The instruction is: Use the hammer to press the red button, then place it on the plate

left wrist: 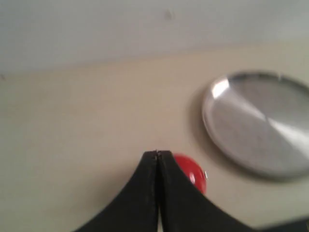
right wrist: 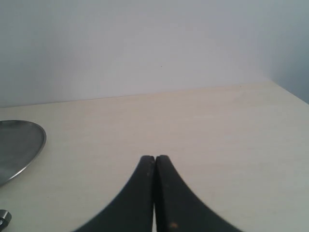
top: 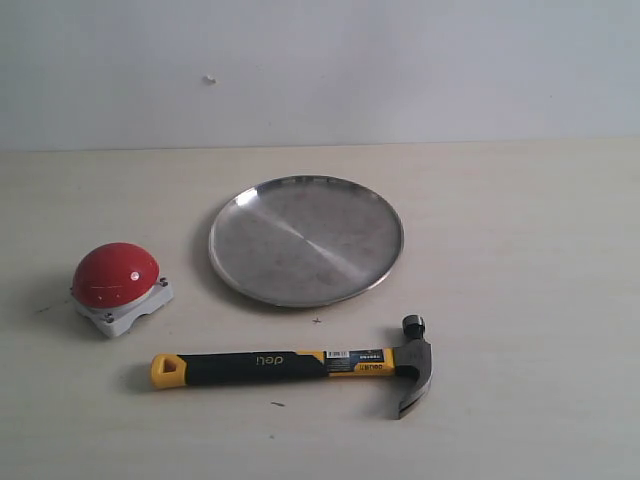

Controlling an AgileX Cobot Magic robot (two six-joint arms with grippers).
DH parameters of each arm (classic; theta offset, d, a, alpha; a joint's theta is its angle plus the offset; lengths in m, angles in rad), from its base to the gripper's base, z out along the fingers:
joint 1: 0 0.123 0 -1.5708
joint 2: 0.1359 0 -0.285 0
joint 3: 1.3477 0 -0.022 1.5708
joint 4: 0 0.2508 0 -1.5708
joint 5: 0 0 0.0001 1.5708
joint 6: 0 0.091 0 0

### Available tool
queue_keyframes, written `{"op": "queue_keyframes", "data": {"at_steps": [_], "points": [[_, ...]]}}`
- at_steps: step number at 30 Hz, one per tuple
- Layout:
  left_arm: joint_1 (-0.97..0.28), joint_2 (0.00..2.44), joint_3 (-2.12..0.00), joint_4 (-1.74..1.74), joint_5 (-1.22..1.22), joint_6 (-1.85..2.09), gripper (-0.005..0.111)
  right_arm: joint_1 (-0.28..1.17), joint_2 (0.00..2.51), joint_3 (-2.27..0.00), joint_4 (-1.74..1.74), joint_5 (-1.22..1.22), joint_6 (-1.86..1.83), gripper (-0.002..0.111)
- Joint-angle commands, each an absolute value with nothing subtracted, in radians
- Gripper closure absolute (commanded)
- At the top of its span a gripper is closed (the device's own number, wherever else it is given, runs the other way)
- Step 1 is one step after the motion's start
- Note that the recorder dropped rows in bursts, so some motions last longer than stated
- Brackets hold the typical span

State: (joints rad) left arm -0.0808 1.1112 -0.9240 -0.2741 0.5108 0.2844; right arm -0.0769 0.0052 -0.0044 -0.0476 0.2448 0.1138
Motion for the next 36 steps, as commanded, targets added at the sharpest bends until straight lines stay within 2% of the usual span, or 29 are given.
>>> {"op": "queue_keyframes", "data": {"at_steps": [1, 5, 13, 15, 18, 22, 24, 29, 36], "points": [[-0.093, 1.311, -1.091, -0.262, 0.925, 0.376, 0.107, -0.085, 0.000, 0.000, -0.050, 0.236, 0.105, 0.108], [-0.173, 1.412, -1.129, -0.251, 1.035, 0.479, 0.107, -0.085, 0.000, 0.000, -0.050, 0.236, 0.105, 0.108], [-0.503, 1.513, -1.130, -0.228, 1.077, 0.726, 0.106, -0.085, 0.000, 0.000, -0.050, 0.236, 0.105, 0.108], [-0.571, 1.542, -1.135, -0.200, 1.060, 0.727, 0.102, -0.085, 0.000, 0.000, -0.050, 0.236, 0.105, 0.108], [-0.667, 1.600, -1.165, -0.158, 1.060, 0.725, 0.090, -0.085, 0.000, 0.000, -0.050, 0.236, 0.105, 0.108], [-0.781, 1.690, -1.233, -0.104, 1.036, 0.708, 0.056, -0.085, 0.000, 0.000, -0.050, 0.236, 0.105, 0.108], [-0.820, 1.734, -1.271, -0.076, 1.021, 0.699, 0.046, -0.085, 0.000, 0.000, -0.050, 0.236, 0.105, 0.108], [-0.881, 1.855, -1.392, -0.033, 1.035, 0.699, 0.049, -0.085, 0.000, 0.000, -0.050, 0.236, 0.105, 0.108], [-0.888, 1.963, -1.516, -0.033, 1.124, 0.696, 0.049, -0.085, 0.000, 0.000, -0.050, 0.233, 0.105, 0.108]]}}
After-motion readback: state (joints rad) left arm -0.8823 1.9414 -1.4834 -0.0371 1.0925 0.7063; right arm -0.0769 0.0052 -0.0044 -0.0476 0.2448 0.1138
